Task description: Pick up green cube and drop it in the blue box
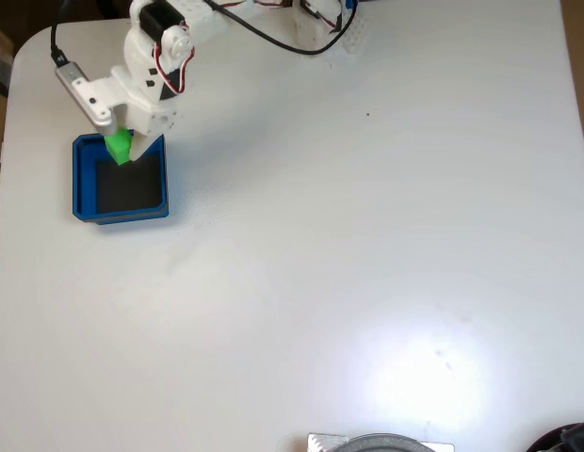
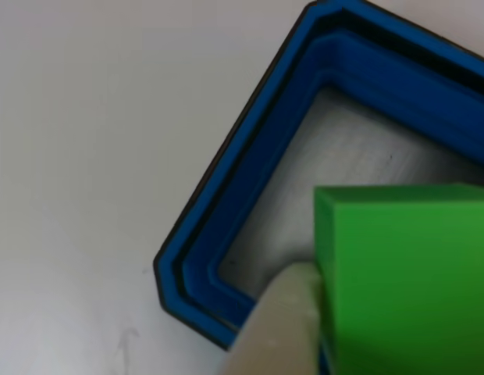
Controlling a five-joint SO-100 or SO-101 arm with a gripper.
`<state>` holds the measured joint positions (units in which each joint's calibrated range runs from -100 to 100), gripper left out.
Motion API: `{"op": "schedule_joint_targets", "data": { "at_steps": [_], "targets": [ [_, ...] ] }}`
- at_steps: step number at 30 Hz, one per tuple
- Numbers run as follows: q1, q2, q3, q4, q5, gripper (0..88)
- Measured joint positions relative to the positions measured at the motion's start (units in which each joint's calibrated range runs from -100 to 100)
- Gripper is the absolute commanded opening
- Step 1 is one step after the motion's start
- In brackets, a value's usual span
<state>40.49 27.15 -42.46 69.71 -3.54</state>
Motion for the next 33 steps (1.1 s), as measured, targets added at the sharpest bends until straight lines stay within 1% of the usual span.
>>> {"op": "schedule_joint_targets", "data": {
  "at_steps": [13,29,31,33],
  "targets": [
    [2.84,8.44,0.00,-9.93,0.00,1.8],
    [3.63,8.77,0.00,-10.34,-0.05,1.9],
    [3.63,8.77,0.00,-10.34,-0.05,3.0],
    [3.63,8.77,0.00,-10.34,-0.05,5.9]
  ]
}}
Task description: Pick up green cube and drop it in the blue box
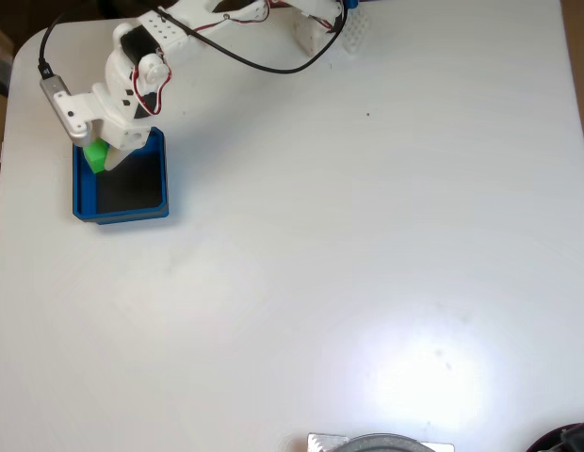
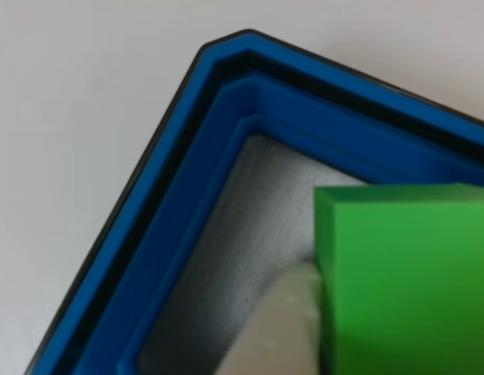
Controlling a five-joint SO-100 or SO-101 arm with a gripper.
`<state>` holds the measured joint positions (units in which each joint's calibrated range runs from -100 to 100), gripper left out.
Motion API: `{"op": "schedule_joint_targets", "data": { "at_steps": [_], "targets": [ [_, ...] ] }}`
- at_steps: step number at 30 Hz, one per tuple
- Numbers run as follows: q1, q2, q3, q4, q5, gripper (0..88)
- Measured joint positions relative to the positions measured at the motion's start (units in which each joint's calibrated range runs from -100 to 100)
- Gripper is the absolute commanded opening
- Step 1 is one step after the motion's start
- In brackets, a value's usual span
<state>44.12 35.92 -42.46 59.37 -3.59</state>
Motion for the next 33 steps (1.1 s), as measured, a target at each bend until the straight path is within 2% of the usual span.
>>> {"op": "schedule_joint_targets", "data": {
  "at_steps": [5,9,26,33],
  "targets": [
    [0.00,0.00,0.00,0.00,0.00,14.8],
    [0.00,0.00,0.00,0.00,0.00,18.1],
    [0.00,-0.25,0.00,0.00,0.00,17.9],
    [0.00,-8.02,0.89,0.00,0.00,17.9]
  ]
}}
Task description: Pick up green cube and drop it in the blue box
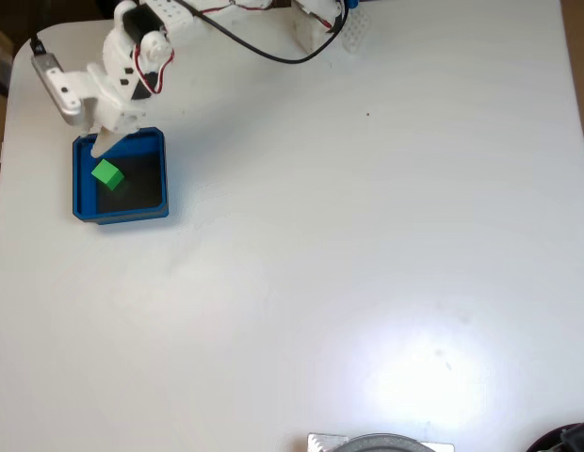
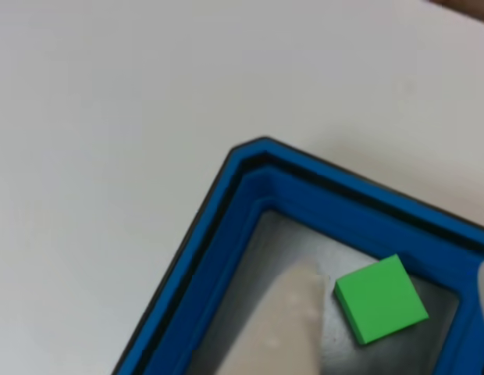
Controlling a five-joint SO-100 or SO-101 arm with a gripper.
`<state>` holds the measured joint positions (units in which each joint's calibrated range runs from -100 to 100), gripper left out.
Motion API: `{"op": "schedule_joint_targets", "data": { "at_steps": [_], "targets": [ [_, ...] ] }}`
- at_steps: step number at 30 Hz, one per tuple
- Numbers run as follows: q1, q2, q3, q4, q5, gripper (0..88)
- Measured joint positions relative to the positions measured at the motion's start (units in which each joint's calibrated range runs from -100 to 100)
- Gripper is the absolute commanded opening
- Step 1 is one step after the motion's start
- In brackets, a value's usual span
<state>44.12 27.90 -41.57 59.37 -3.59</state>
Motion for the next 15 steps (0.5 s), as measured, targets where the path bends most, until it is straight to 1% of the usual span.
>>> {"op": "schedule_joint_targets", "data": {
  "at_steps": [6,15],
  "targets": [
    [0.00,-7.10,5.19,0.00,0.00,17.9],
    [0.00,-21.39,26.22,0.00,0.00,17.3]
  ]
}}
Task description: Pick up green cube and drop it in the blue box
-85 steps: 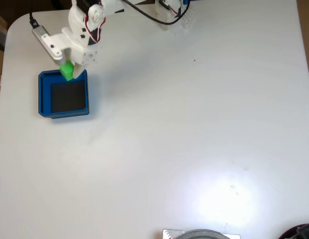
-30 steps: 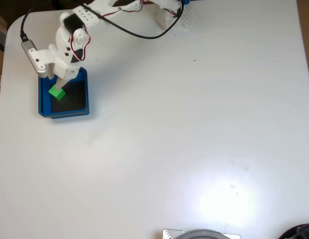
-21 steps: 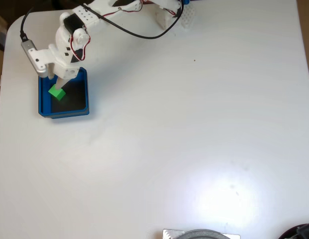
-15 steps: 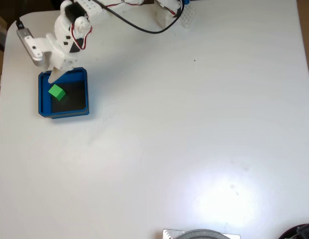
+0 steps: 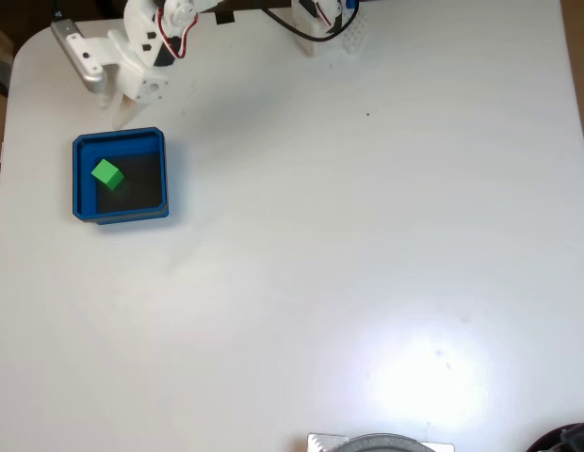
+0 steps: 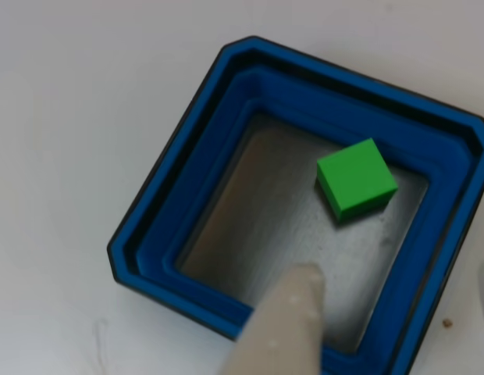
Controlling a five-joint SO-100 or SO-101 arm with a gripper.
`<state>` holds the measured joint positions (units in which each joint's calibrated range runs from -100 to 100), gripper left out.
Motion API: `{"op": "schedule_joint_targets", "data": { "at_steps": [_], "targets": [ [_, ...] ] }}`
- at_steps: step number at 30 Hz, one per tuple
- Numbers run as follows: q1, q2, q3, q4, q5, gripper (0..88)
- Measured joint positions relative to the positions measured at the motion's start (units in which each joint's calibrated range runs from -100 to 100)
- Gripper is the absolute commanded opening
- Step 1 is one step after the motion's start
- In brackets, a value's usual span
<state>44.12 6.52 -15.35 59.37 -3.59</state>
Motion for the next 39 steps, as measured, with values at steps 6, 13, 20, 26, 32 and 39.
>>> {"op": "schedule_joint_targets", "data": {
  "at_steps": [6,13,20,26,32,39],
  "targets": [
    [-0.85,-11.95,14.68,0.00,0.00,17.3],
    [-2.92,-28.15,31.50,0.00,0.00,17.3],
    [-3.13,-44.19,46.00,0.00,0.00,17.2],
    [-3.20,-55.39,57.45,-0.08,0.00,17.2],
    [-4.05,-66.67,72.30,-6.04,0.00,17.2],
    [-4.12,-79.37,94.23,-21.43,0.00,17.2]
  ]
}}
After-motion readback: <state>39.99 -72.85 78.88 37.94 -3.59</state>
